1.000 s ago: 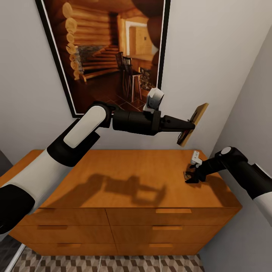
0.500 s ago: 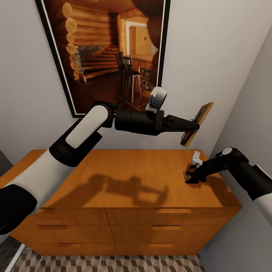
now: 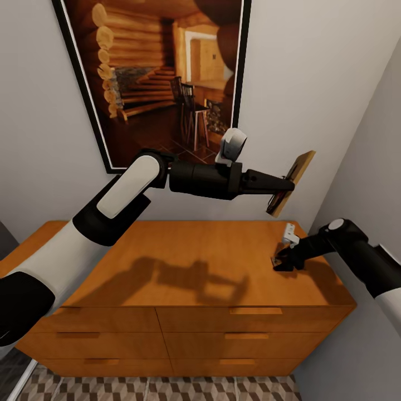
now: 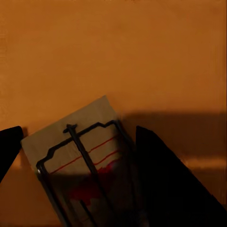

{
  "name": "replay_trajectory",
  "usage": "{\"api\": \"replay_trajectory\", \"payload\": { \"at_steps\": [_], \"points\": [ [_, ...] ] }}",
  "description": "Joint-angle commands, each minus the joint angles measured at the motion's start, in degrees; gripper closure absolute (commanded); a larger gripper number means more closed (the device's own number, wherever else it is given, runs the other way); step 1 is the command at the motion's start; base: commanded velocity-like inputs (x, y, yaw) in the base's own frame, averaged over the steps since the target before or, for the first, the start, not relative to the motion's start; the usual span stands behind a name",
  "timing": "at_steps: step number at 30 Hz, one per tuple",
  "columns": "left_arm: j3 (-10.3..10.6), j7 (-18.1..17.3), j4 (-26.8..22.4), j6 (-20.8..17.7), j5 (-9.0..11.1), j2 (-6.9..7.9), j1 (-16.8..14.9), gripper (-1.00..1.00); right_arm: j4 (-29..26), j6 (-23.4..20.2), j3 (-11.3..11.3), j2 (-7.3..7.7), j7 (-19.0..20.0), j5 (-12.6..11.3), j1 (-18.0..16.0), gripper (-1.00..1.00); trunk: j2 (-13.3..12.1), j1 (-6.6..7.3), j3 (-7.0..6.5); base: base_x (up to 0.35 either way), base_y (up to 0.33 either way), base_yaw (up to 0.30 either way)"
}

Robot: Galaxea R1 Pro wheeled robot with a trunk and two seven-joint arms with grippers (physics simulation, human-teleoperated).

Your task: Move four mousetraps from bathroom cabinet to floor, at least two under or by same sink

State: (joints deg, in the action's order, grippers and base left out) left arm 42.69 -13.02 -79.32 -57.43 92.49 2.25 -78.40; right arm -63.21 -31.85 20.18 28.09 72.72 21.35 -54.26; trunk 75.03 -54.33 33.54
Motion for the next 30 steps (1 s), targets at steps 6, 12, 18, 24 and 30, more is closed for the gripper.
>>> {"api": "replay_trajectory", "payload": {
  "at_steps": [6, 12, 18, 24, 30],
  "points": [
    [0.04, -0.78, 0.04, 0.04, -0.47, 0.04, -0.08, 1.00, 3.98, -1.02, 2.85, 0.10, 0.31, 0.18, 0.56, 1.00, 0.03, -0.01, 0.07, 0.000, 0.000, 0.000],
    [0.03, -0.78, 0.04, 0.04, -0.47, 0.04, -0.08, 1.00, 3.94, -1.02, 2.85, 0.14, 0.31, 0.29, 0.56, 1.00, 0.03, -0.01, 0.07, 0.000, 0.000, 0.000],
    [0.04, -0.78, 0.04, 0.05, -0.47, 0.04, -0.08, 1.00, 1.54, -1.78, 2.81, 0.33, 0.39, 0.41, 0.34, 1.00, 0.03, -0.01, 0.07, 0.000, 0.000, 0.000],
    [0.09, -0.78, 0.07, 0.04, -0.47, -0.27, -0.08, 1.00, -10.27, -7.67, 2.52, 0.29, 0.40, 0.25, -0.02, 1.00, 0.03, -0.01, 0.07, 0.000, 0.000, 0.000],
    [0.10, -0.78, 0.10, 0.04, -0.47, -0.54, -0.08, 1.00, -14.47, -11.02, 2.45, 0.29, 0.40, 0.24, -0.47, 1.00, 0.03, -0.01, 0.07, 0.000, 0.000, 0.000]
  ]
}}
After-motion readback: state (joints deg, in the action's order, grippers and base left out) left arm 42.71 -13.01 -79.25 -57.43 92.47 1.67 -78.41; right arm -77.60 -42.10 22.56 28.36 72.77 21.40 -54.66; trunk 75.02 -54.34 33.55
